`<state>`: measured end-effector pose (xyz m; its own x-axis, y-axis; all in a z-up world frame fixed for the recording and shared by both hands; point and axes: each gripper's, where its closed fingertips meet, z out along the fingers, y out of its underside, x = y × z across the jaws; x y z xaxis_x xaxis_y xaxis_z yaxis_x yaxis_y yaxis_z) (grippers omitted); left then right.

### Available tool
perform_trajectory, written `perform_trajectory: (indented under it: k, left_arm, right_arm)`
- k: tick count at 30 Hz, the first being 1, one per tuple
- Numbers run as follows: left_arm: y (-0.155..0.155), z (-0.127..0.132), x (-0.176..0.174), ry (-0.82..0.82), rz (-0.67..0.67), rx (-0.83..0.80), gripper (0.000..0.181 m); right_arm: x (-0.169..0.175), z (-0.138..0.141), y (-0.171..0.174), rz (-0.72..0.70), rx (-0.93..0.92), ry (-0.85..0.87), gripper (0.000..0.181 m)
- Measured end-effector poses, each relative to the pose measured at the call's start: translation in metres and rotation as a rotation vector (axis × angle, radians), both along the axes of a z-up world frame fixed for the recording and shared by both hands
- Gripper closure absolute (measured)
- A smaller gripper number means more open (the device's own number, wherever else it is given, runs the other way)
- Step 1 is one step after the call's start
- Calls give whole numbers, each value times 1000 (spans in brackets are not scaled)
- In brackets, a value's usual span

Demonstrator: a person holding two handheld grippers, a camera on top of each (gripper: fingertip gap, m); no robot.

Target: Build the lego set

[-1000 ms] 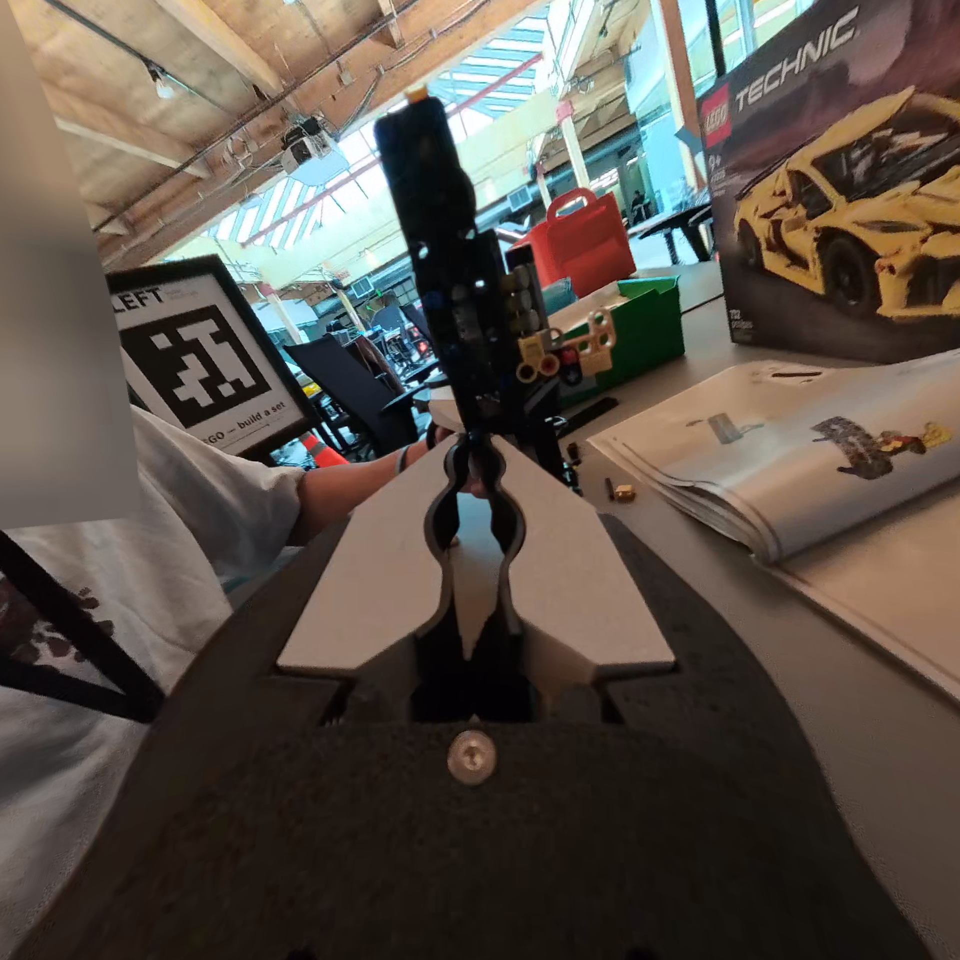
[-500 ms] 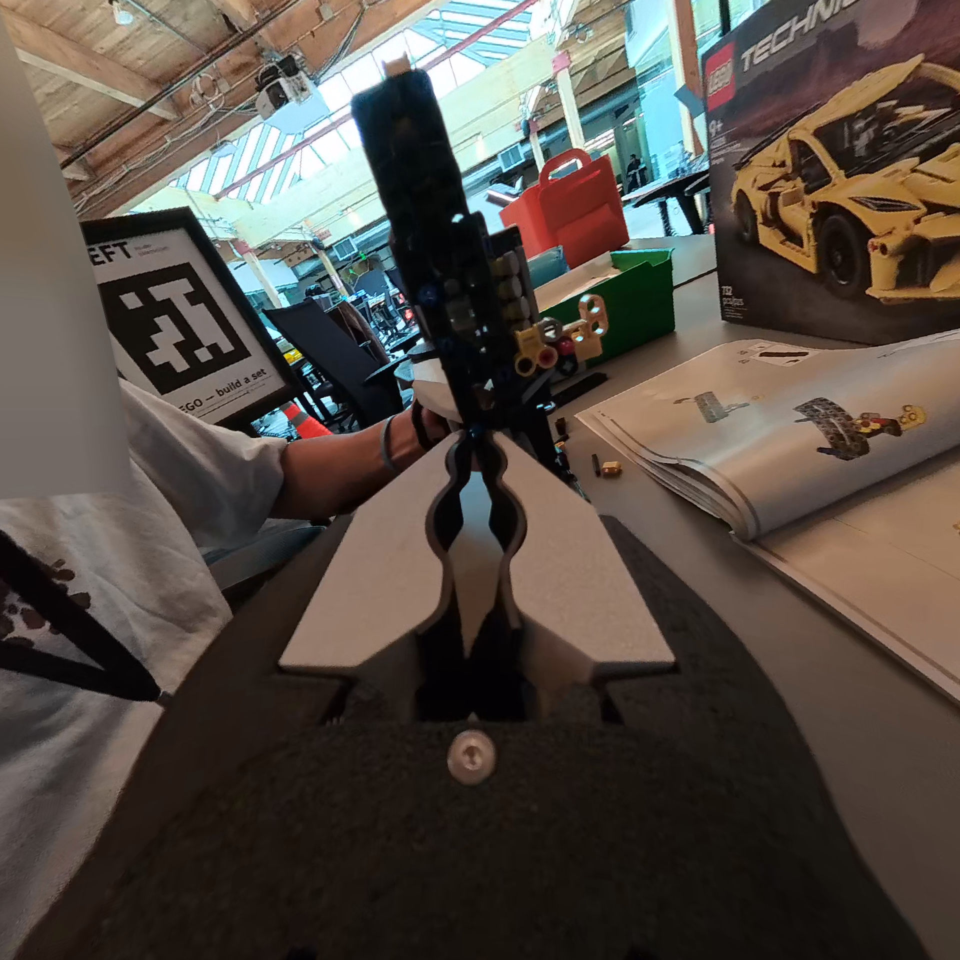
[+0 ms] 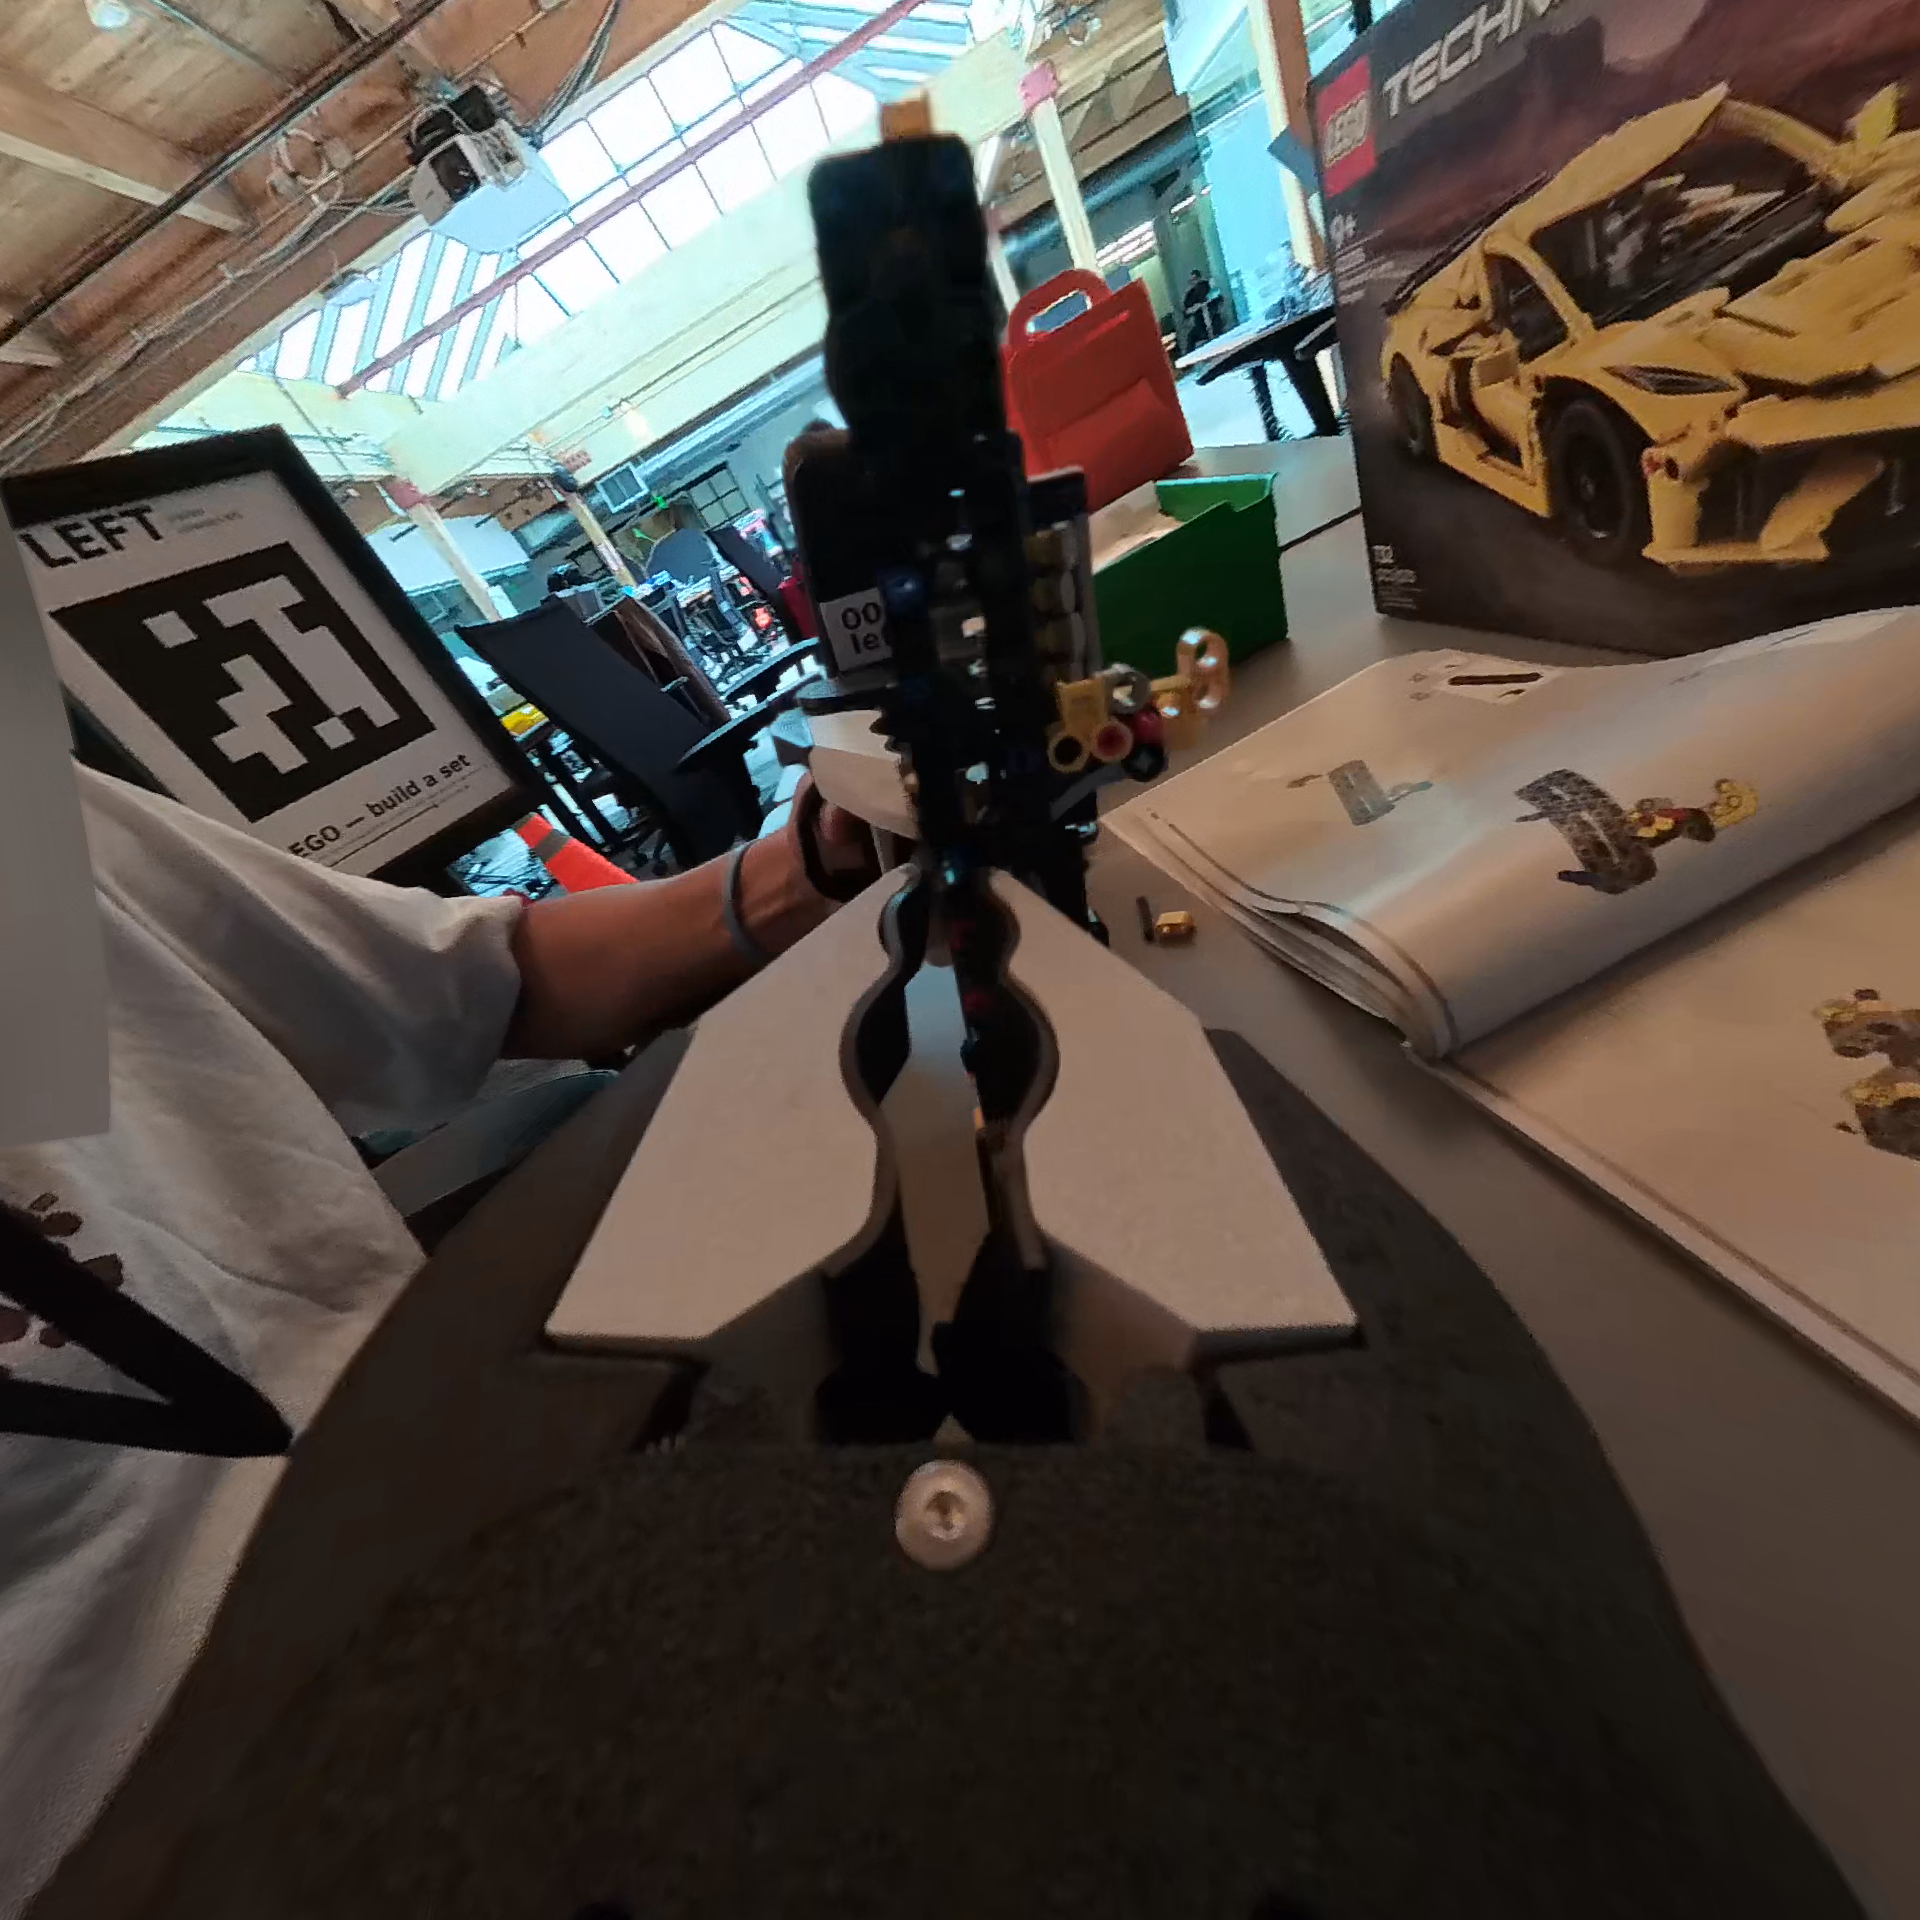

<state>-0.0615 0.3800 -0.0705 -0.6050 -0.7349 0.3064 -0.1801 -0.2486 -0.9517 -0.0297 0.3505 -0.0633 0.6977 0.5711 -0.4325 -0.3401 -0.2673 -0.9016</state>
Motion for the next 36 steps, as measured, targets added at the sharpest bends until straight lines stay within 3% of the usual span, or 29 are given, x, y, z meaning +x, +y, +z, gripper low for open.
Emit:
perform_trajectory:
  k: [2,11,17,20,36]
  left_arm:
    - [3,-1,1,5,8,-6,168]
    - [2,-5,5,41,-16,-75,167]
    - [1,-5,5,49,-27,-92,168]
    - [-1,-6,4,53,-41,-99,168]
    - [-13,-5,2,47,-88,-89,168]
  right_arm:
    - [3,1,0,-13,5,2,165]
    - [5,-2,9,-92,60,-63,161]
    - [9,-5,10,-116,69,-83,169]
    - [12,-6,10,-118,62,-81,161]
    - [19,21,1,-91,160,88,153]
